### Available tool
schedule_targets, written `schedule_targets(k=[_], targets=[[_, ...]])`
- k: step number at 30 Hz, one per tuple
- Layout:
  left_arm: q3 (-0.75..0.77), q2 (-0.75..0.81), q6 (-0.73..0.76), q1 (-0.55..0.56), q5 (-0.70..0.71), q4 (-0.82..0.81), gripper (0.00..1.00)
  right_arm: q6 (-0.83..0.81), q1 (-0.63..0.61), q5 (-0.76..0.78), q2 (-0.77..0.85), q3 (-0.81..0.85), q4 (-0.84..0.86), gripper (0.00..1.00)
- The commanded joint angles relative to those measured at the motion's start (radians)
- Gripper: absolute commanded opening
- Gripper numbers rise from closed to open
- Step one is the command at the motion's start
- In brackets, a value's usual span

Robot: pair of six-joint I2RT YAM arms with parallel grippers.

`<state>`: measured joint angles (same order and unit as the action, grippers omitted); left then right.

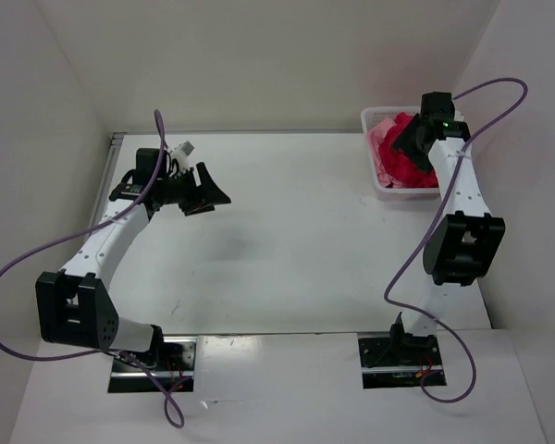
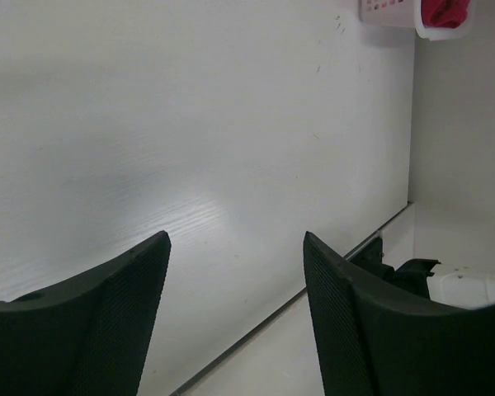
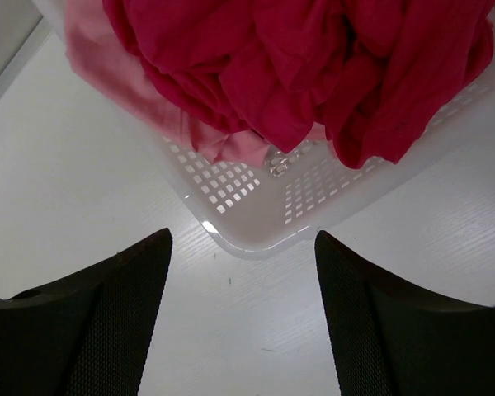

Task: Fold and stack the t-shirts
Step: Grab crumpled tshirt from bin with the right arm

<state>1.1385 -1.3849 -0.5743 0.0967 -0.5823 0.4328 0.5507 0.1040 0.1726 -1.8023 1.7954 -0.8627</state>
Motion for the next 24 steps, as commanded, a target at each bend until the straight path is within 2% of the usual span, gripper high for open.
schedule_targets(k=[1,4,6,8,9,11,15,18,23,24], targets=[[0.001,-0.011,0.031,0.005,-0.037,-0.039,0.74,-0.026,0.002,0.030,-0.014,0.047,0.031,0.79],[0.010,0.000,0.031,0.005,-0.037,-0.039,0.74,-0.055,0.002,0.042,-0.051,0.067,0.031,0.81],[-0.012,0.000,0.004,0.005,-0.066,-0.068,0.67,-0.071,0.002,0.056,-0.075,0.102,0.011,0.82],[-0.090,0.024,-0.100,0.017,-0.134,-0.148,0.65,-0.083,0.002,0.065,-0.085,0.111,0.002,0.76],[-0.124,0.033,-0.148,0.026,-0.154,-0.184,0.63,-0.083,0.002,0.065,-0.085,0.111,0.013,0.70],[-0.189,0.058,-0.276,0.084,-0.194,-0.276,0.62,-0.106,0.002,0.065,-0.085,0.111,0.024,0.66],[-0.244,0.122,-0.354,0.170,-0.140,-0.253,0.59,-0.117,0.002,0.090,-0.085,0.111,0.024,0.54],[-0.278,0.135,-0.354,0.170,-0.129,-0.311,0.67,-0.106,0.002,0.090,-0.138,0.159,0.015,0.47],[-0.316,0.129,-0.354,0.149,-0.149,-0.330,0.81,-0.118,0.002,0.078,-0.233,0.261,0.014,0.47],[-0.300,0.129,-0.323,0.137,-0.149,-0.309,0.87,-0.118,0.002,0.077,-0.267,0.278,0.014,0.47]])
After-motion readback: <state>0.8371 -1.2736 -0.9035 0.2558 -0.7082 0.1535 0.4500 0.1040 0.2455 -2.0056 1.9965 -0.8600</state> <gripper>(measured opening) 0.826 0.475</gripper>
